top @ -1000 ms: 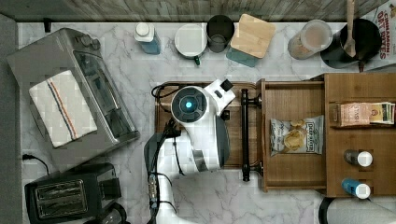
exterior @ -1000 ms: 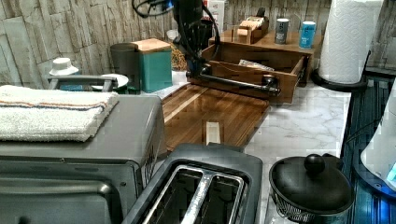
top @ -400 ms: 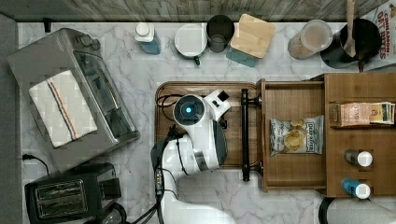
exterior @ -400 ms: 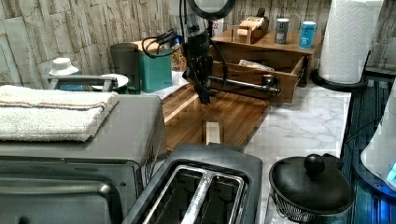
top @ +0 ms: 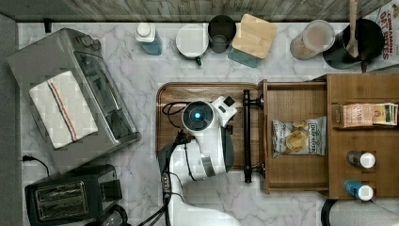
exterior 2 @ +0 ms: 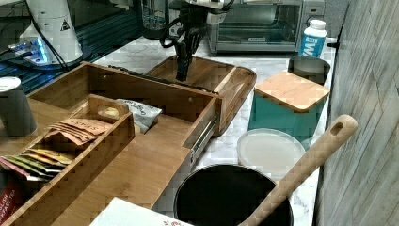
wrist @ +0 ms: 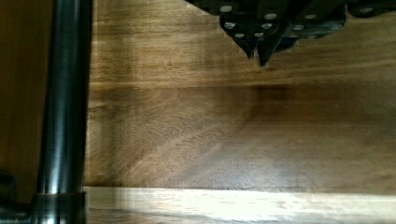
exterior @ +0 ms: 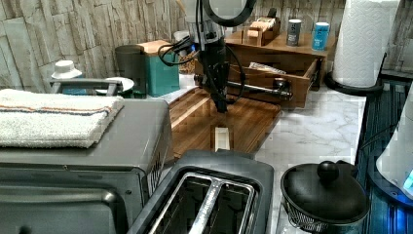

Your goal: Close the drawer.

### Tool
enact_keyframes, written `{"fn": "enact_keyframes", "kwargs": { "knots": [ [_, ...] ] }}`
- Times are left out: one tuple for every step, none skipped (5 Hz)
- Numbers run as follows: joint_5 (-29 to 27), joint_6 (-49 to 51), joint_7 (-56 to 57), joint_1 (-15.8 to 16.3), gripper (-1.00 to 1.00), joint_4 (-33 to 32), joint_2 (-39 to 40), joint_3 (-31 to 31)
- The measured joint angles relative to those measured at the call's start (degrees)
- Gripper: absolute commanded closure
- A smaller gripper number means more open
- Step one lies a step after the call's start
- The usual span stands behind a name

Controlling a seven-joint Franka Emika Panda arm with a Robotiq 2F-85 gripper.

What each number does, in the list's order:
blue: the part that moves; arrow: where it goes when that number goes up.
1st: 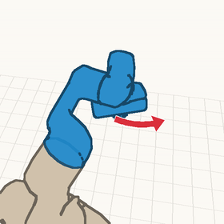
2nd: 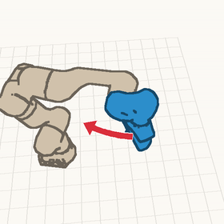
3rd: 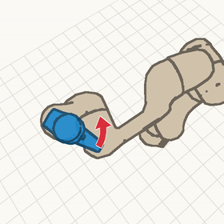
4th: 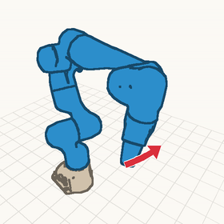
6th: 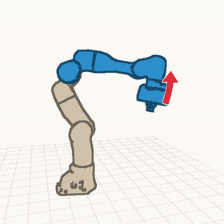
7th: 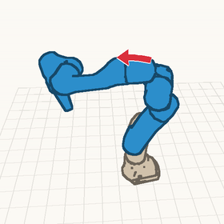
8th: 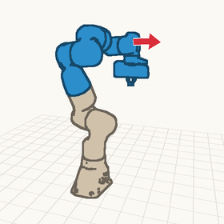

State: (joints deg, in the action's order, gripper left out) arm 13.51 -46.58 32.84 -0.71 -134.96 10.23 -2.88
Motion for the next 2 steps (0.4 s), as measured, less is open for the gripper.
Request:
{"fn": "enact_keyframes", "kwargs": {
  "knots": [
    [0.01, -0.78, 3.64, -2.16, 1.0, -0.11, -0.13, 0.15],
    [0.0, -3.92, 8.56, -5.07, 1.0, -0.22, -0.12, 0.87]
  ]
}}
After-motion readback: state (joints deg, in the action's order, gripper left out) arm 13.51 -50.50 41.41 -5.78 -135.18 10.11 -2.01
